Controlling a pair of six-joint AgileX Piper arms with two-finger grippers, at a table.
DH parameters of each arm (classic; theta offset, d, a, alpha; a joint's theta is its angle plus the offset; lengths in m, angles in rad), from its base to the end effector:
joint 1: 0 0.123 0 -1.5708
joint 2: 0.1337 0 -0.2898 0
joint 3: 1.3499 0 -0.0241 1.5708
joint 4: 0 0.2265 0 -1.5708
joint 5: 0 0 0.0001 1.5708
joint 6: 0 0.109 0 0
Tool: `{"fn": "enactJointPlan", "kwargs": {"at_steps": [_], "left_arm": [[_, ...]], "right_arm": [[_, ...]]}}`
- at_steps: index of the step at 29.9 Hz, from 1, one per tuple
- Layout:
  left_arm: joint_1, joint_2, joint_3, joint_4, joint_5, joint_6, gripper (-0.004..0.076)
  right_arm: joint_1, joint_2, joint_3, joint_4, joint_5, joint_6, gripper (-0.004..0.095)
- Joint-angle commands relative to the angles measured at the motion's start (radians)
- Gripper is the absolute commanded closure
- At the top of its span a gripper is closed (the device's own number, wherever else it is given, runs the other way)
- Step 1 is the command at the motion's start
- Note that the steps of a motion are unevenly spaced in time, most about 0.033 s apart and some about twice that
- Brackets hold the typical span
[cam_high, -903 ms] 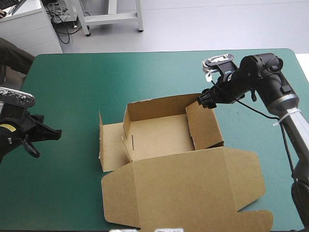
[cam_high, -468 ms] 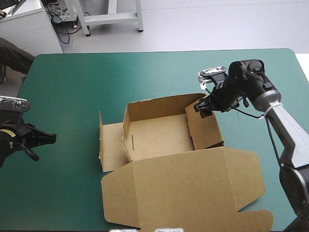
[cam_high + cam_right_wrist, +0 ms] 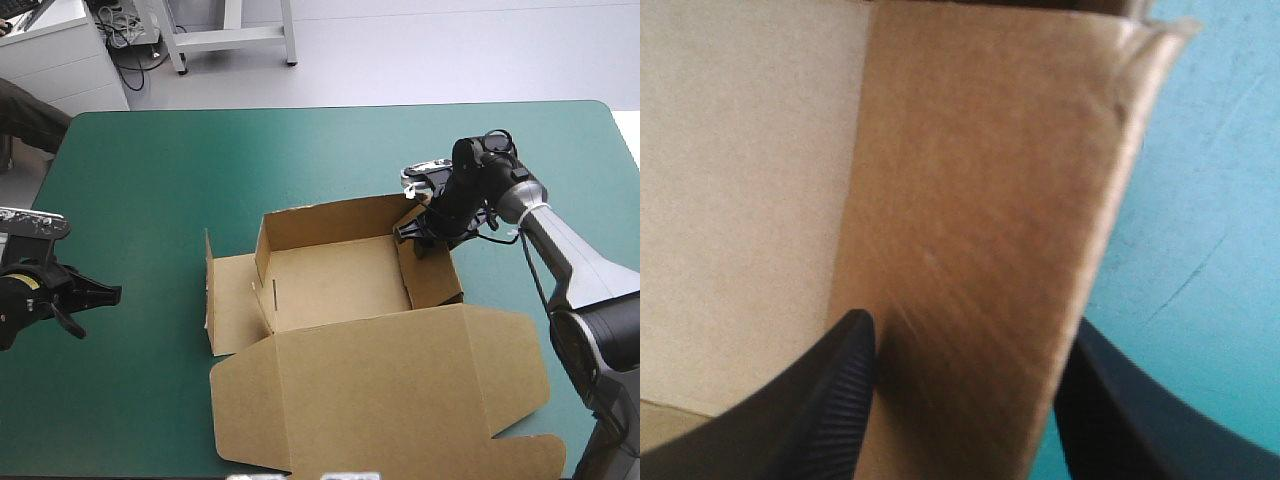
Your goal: Fold the box
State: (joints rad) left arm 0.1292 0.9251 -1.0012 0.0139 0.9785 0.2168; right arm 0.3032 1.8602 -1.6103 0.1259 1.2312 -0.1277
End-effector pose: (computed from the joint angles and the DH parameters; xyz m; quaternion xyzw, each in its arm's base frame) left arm 0.1508 0.0209 0.3568 0.0422 0.9285 0.0702 0.3622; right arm 0.3451 0.1215 0.2678 -0.1973 0.9745 0.0684 0.0825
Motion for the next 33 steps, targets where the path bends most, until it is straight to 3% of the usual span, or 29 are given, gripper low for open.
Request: {"fn": "enactJointPlan", "kwargs": {"at_steps": [1, 10, 22, 33], "left_arm": [[-0.001, -0.011, -0.026, -0.007, -0.054, -0.013, 0.0757], [-0.001, -0.011, -0.026, -0.007, -0.054, -0.013, 0.0757], [-0.001, -0.011, -0.026, 0.029, -0.051, -0.013, 0.0757], [-0.001, -0.009, -0.026, -0.014, -0.059, -0.045, 0.0756]], "right_arm": [[-0.003, -0.038, -0.025, 0.006, 0.017, -0.002, 0.0536], [-0.003, -0.036, -0.025, 0.008, 0.017, -0.040, 0.0929], [-0.074, -0.151, -0.041, 0.039, 0.017, -0.137, 0.0931], [-0.271, -0.332, -0.041, 0.262, 0.017, -0.283, 0.0932]]}}
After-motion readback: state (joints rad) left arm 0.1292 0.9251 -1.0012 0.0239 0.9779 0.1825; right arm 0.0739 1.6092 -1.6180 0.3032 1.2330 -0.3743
